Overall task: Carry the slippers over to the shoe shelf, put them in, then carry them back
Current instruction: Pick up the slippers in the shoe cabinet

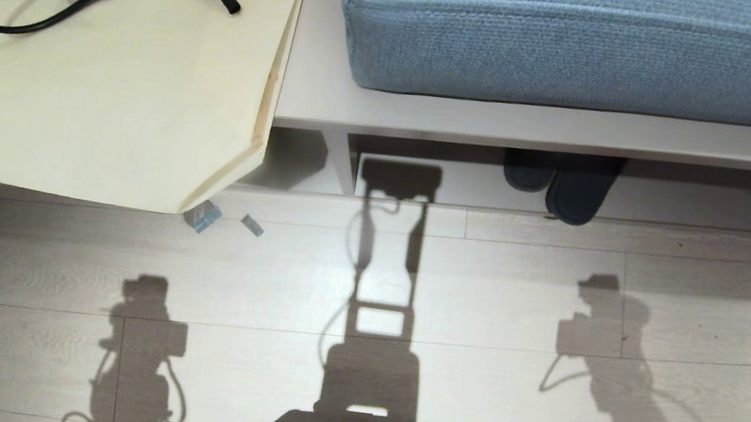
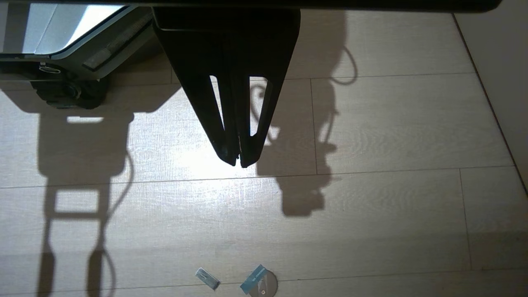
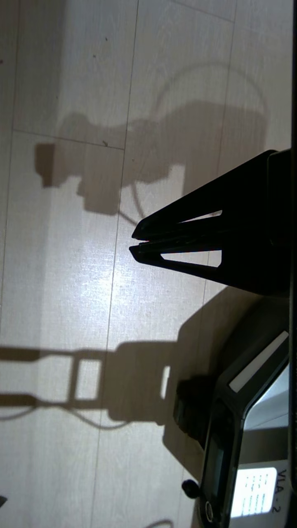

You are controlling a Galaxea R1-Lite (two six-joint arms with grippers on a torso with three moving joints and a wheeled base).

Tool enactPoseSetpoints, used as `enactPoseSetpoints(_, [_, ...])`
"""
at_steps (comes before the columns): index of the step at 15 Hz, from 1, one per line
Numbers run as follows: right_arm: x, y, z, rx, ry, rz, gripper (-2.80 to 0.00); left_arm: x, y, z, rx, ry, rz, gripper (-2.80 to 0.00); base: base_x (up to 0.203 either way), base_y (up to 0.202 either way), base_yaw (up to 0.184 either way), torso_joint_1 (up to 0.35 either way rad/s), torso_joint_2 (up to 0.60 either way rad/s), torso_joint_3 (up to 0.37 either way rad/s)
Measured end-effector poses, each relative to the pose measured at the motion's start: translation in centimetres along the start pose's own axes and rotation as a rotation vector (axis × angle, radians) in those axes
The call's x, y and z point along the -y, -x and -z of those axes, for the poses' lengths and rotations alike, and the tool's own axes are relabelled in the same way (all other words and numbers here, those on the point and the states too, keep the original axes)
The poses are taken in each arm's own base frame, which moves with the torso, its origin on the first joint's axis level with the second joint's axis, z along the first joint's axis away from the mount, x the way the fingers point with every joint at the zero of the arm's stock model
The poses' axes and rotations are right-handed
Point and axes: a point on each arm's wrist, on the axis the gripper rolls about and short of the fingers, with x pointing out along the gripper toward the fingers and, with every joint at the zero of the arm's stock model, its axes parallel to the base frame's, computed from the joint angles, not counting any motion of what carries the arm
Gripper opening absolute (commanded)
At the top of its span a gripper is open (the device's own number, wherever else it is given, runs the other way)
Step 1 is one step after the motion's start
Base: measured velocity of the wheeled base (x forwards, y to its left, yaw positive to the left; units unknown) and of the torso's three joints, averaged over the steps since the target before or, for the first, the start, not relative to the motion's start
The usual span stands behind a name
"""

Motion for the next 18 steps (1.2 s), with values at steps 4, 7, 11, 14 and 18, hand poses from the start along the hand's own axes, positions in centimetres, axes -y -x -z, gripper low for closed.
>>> enactPoseSetpoints(4, [0.4,-3.7,-1.7,-0.070,-0.002,-0.028,-2.80,0.0,0.0,0.0,0.000,-0.002,0.000,-2.80,0.000,0.000,0.000,0.000,0.00,0.000])
enactPoseSetpoints(7, [0.7,-7.2,-3.1,-0.069,0.029,-0.031,-2.80,0.0,0.0,0.0,0.000,-0.002,0.000,-2.80,0.000,0.000,0.000,0.000,0.00,0.000])
enactPoseSetpoints(11, [1.2,-11.6,-4.3,-0.097,0.100,-0.039,-2.80,0.0,0.0,0.0,0.002,-0.003,0.000,-2.80,0.000,0.000,0.000,0.000,0.00,0.000])
enactPoseSetpoints(14, [1.5,-14.3,-4.4,-0.113,0.118,-0.057,-2.80,0.0,0.0,0.0,0.002,-0.004,0.000,-2.80,0.000,0.000,0.000,0.000,0.00,0.000])
enactPoseSetpoints(18, [1.9,-17.9,-4.5,-0.029,0.046,-0.035,-2.80,0.0,0.0,0.0,0.002,-0.003,0.000,-2.80,0.000,0.000,0.000,0.000,0.00,0.000])
